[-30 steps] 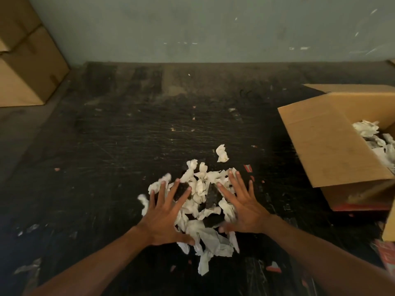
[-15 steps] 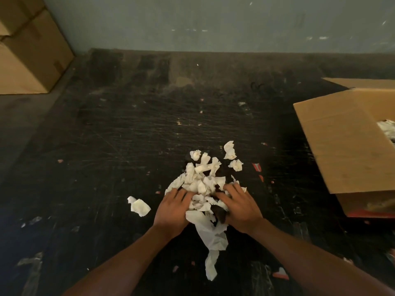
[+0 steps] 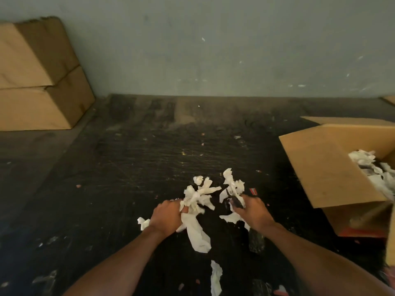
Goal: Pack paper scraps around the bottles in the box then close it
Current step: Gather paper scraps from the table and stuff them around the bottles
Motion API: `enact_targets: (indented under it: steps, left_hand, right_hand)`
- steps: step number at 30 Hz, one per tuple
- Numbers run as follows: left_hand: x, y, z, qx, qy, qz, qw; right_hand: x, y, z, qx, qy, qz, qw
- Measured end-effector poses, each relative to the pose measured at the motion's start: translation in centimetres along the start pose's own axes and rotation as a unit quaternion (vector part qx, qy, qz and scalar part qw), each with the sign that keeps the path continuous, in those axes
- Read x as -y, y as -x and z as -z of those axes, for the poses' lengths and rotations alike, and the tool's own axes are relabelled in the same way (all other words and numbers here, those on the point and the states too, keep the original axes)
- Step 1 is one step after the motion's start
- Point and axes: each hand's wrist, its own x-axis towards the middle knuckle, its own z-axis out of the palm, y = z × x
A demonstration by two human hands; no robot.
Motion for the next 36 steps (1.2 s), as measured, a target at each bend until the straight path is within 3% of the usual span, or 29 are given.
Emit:
enact_targets:
  steps: [5, 16, 28, 36]
  left_hand:
    - [-1.9, 0.8, 4.6, -0.058, 0.018, -0.007, 0.998]
    - [-10.9, 0.8, 12.3, -0.139, 0.047, -0.085, 0.986]
    - [-26.1, -0.8, 10.3, -0.175, 0.078, -0.168, 0.967]
    - [-40.0, -5.8, 4.6, -0.127, 0.158, -0.211, 0.956]
  right_hand:
    - [2.8, 3.2, 6.1, -0.081, -0.075, 0.019, 0.994]
    - [3.5, 10.1, 18.5, -0.213, -0.063, 0.018, 0.975]
    - [-7.0, 16.3, 28.0, -0.303, -0.052, -0.056, 0.950]
    - [-18.6, 13.8, 34.5, -0.304, -0.029, -0.083, 0.949]
